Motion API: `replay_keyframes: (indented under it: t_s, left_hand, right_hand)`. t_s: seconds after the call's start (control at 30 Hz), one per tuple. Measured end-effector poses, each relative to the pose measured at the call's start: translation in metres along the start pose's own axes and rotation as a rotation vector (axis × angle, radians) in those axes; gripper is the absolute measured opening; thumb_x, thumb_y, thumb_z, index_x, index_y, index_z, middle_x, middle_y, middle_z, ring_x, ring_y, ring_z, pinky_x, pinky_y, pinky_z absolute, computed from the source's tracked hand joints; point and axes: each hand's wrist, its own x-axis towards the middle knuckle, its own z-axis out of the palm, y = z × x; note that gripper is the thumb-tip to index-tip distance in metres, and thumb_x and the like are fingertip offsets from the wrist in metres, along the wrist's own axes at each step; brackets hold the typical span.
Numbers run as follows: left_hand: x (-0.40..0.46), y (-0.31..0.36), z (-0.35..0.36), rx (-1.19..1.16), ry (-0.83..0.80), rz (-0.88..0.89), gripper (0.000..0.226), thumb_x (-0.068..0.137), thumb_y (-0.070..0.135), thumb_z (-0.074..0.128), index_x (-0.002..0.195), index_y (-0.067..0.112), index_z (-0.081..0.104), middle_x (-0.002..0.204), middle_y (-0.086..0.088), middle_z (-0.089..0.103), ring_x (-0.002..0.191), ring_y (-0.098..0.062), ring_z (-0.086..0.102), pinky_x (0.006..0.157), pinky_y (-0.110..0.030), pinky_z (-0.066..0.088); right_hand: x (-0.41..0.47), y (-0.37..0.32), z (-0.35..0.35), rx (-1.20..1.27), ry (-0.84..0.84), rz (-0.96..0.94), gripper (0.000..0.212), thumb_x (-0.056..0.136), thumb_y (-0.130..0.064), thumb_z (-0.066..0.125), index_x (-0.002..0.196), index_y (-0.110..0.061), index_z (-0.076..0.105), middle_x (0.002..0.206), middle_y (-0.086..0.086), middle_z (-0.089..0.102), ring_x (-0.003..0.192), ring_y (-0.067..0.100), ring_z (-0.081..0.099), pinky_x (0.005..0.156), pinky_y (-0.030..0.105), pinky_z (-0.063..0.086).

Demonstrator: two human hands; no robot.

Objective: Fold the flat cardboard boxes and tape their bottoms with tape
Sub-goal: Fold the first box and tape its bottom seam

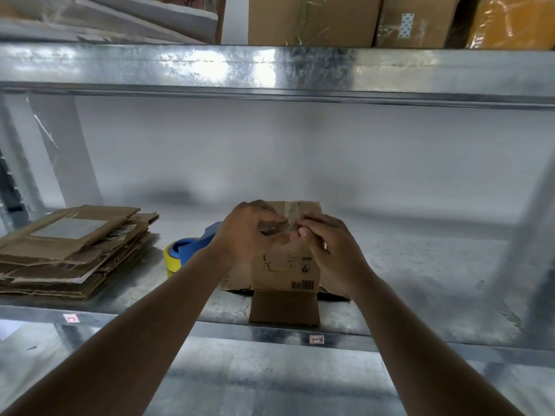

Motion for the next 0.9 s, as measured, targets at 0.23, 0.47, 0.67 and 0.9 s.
replay_keyframes:
  t_s: [0.23,0.47,0.67,0.9]
  left_hand:
    - [0.025,-0.010,-0.010,-0.073,-0.151,-0.172,0.027,0.096,0.032,0.071,0.122,0.024,0.077,0.111,0.004,0.062,0.107,-0.010,0.060,0.094,-0.027,0.048]
    - [0.048,-0.016,-0.021,-0.096,-0.447,-0.307,0.037,0.096,0.032,0.071,0.132,0.029,0.064,0.131,0.011,0.053,0.120,-0.008,0.051,0.084,-0.010,0.039]
    - [0.063,-0.026,-0.013,-0.031,-0.502,-0.369,0.078,0.088,0.050,0.071,0.156,0.028,0.038,0.148,0.007,0.036,0.134,-0.015,0.042,0.103,-0.028,0.044]
    - [0.071,-0.028,-0.007,-0.034,-0.491,-0.385,0.065,0.087,0.060,0.055,0.143,0.028,0.049,0.139,0.008,0.033,0.124,-0.014,0.045,0.107,-0.041,0.045]
  right_hand:
    - [0.036,-0.012,-0.011,-0.123,-0.101,0.155,0.043,0.108,-0.041,0.040,0.145,-0.026,0.057,0.150,-0.006,0.049,0.138,0.017,0.041,0.113,0.042,0.039]
    - [0.078,-0.006,-0.009,-0.014,-0.398,0.329,0.047,0.101,-0.058,0.038,0.135,-0.035,0.061,0.141,-0.004,0.055,0.135,0.026,0.050,0.114,0.053,0.041]
    - [0.095,0.006,-0.010,-0.031,-0.397,0.407,0.052,0.079,-0.064,0.050,0.116,-0.031,0.066,0.128,0.000,0.053,0.124,0.023,0.040,0.101,0.053,0.044]
    - [0.106,0.006,-0.008,0.026,-0.321,0.318,0.052,0.097,-0.047,0.039,0.141,-0.026,0.059,0.142,-0.002,0.058,0.128,0.018,0.053,0.106,0.042,0.045]
